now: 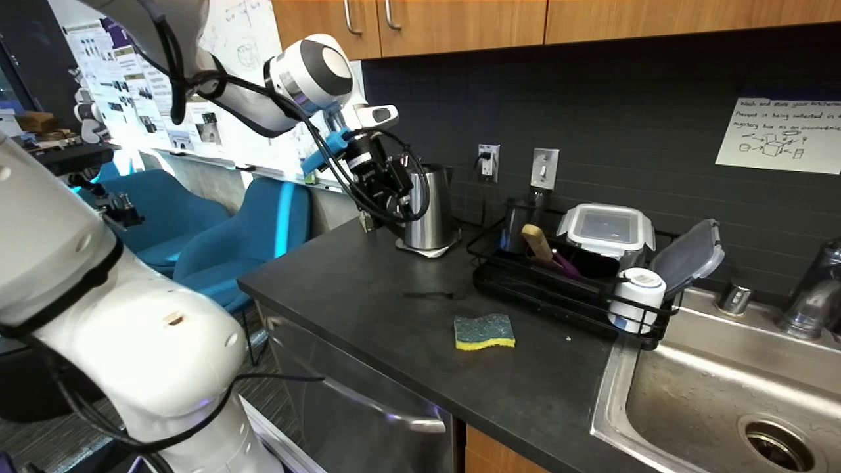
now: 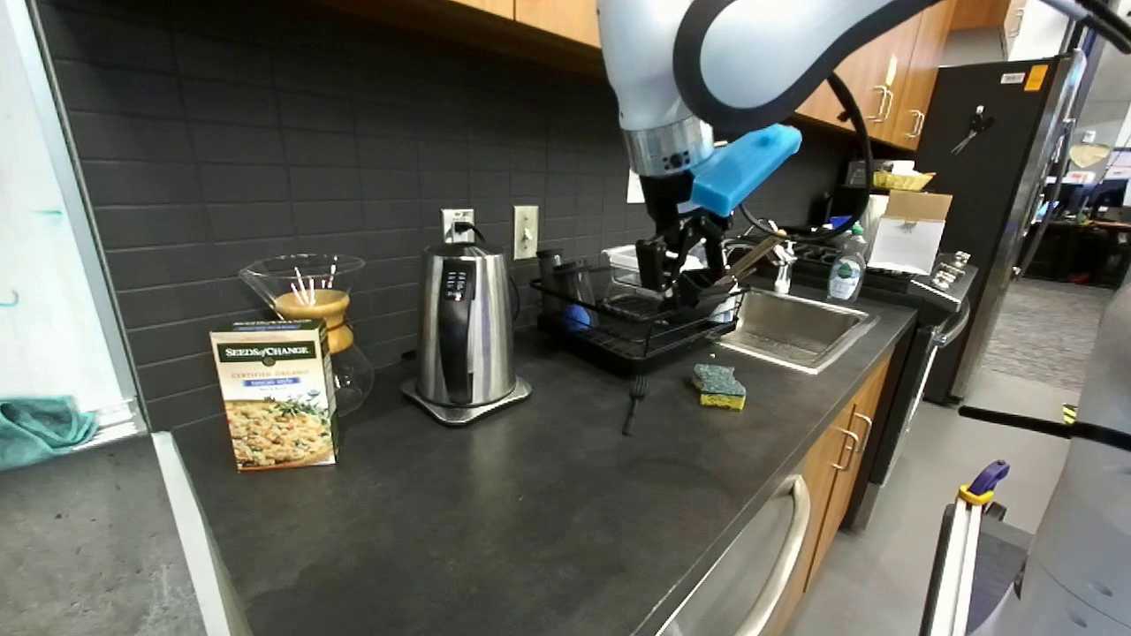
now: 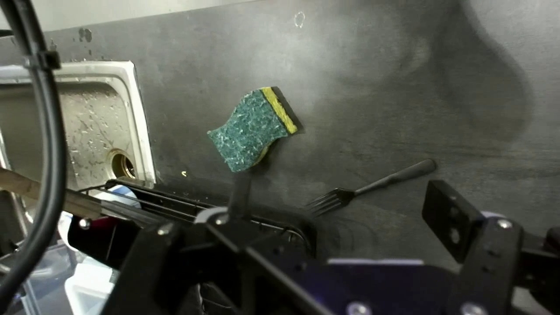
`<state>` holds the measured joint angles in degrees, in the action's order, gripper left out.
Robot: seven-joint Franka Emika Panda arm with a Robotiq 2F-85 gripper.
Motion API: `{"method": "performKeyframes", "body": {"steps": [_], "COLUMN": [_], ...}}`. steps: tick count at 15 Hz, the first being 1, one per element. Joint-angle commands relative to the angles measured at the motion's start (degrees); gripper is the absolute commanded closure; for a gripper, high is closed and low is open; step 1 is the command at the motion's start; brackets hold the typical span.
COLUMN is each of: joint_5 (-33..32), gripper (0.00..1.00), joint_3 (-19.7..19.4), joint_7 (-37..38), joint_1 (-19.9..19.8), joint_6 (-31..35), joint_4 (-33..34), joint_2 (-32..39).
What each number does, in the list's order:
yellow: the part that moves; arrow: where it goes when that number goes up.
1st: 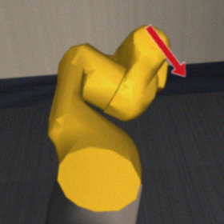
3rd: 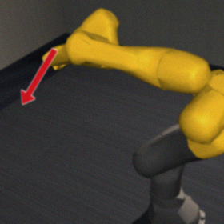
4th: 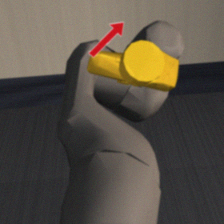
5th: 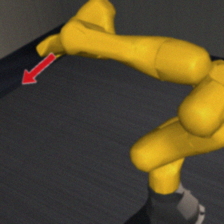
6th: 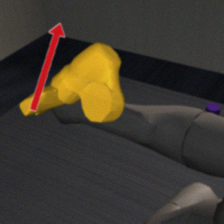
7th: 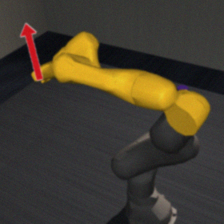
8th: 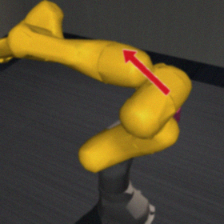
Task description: Remove one fork from the dish rack and put it on the counter.
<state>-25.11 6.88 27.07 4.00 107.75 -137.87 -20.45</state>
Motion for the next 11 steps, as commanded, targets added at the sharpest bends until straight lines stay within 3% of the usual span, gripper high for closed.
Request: {"method": "performKeyframes", "body": {"steps": [1, 6, 11], "joint_5": [2.7, 5.1, 3.9], "gripper": [0.0, 0.0, 0.0], "joint_3": [-1.4, -3.5, -1.8], "joint_7": [-2.9, -5.8, -4.3], "joint_1": [-2.1, -4.1, -4.6], "joint_6": [0.1, 0.9, 0.2], "joint_4": [-2.8, -4.3, -3.1], "joint_2": [-5.2, -6.9, -5.3]}}
